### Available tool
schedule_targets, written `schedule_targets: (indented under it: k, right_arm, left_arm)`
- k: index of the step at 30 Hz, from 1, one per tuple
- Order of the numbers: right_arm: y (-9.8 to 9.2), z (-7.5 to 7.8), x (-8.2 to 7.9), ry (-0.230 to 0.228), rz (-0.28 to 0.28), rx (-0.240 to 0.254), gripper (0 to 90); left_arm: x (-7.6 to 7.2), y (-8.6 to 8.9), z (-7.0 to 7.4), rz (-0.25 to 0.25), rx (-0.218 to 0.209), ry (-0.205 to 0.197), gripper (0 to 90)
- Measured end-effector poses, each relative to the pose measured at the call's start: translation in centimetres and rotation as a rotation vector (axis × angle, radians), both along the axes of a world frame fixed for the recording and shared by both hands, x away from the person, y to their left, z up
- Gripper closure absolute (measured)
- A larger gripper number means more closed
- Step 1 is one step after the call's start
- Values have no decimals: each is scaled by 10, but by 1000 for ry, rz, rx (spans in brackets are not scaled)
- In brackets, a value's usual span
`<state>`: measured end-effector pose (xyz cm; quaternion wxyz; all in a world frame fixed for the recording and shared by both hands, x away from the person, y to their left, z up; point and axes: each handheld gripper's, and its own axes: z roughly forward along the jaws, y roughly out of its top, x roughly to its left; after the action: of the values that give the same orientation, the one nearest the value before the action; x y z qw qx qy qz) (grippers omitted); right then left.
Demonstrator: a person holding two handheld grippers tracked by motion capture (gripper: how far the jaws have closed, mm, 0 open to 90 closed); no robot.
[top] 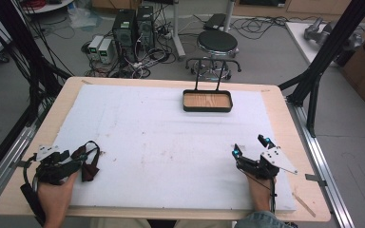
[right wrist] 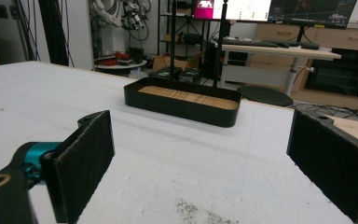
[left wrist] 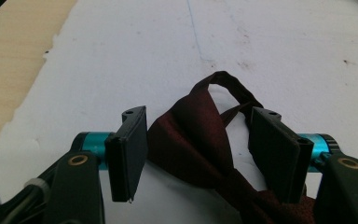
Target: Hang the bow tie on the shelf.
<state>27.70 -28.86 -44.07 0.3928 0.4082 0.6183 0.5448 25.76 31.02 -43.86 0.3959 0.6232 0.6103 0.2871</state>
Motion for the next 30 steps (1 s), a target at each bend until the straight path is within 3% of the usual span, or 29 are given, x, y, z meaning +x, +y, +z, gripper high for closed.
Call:
schedule_targets:
  k: [4, 5, 9, 14, 18, 22, 23, 24, 25, 26, 27, 30]
  right_arm:
    - [0, 0, 0, 0, 0, -2, 65]
    - [0, 0, 0, -1, 1, -1, 65]
    - [0, 0, 0, -1, -2, -8, 65]
    - [0, 0, 0, 0, -2, -5, 65]
    - [0, 0, 0, -1, -3, -8, 65]
    - [0, 0, 0, 1, -2, -7, 65]
    - [0, 0, 0, 0, -2, -9, 65]
    - [0, 0, 0, 0, -2, -9, 65]
    - [0, 0, 0, -2, 0, -12, 65]
    - [0, 0, 0, -2, 0, -12, 65]
    - [0, 0, 0, -3, 0, -11, 65]
    - [0, 0, 1, -3, 0, -12, 65]
  left_arm:
    - [2, -1, -3, -4, -25, 42, 413]
    - [1, -2, -3, 2, -31, 68, 422]
    - [3, -6, -6, 4, -17, 107, 503]
    - [2, -7, -4, -2, -11, 110, 650]
    - [2, -7, -2, -11, -16, 87, 743]
    - [2, -11, 0, -36, -2, 63, 771]
    - [1, -15, 3, -55, 12, 27, 772]
    - [1, -15, 3, -55, 12, 27, 773]
    - [1, -19, 7, -81, 31, -10, 772]
    - [1, -19, 7, -81, 31, -10, 772]
    - [2, -22, 9, -100, 28, -44, 772]
    - [5, -25, 12, -133, 25, -65, 772]
